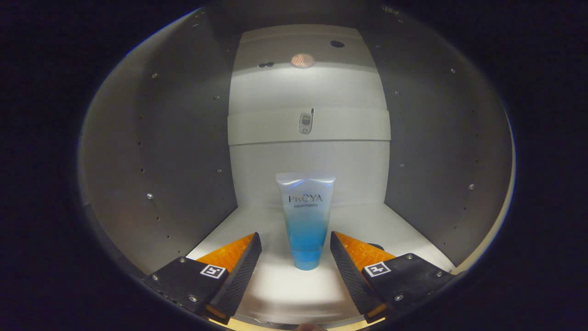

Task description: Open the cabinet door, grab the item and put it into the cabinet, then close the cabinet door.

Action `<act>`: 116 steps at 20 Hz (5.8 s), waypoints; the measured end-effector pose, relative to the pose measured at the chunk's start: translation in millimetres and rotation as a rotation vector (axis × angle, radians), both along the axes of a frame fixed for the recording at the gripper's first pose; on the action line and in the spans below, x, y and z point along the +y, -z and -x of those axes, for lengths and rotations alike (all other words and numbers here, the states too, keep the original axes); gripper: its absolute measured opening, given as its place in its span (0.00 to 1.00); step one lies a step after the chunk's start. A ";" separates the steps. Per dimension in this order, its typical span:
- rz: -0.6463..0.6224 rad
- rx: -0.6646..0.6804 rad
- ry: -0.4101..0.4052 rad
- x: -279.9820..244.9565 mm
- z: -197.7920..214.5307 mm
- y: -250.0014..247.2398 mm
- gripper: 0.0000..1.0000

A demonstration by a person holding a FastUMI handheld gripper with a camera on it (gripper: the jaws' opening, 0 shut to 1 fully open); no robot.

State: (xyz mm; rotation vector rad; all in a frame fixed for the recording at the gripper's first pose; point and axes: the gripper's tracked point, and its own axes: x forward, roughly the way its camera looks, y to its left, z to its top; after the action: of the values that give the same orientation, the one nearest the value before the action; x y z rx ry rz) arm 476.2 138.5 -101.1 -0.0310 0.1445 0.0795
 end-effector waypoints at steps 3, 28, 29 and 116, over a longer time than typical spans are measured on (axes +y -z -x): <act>0.005 -0.016 -0.012 2.1 24.4 -8.7 0.93; 0.003 -0.021 -0.192 6.1 357.2 -40.6 0.93; -0.008 -0.012 -0.215 4.6 367.6 -38.4 0.93; -0.128 0.020 -0.152 -23.7 377.0 -51.3 0.94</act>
State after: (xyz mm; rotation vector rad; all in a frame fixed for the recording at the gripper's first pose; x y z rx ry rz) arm 99.1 114.8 -49.8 0.0867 0.1567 0.2402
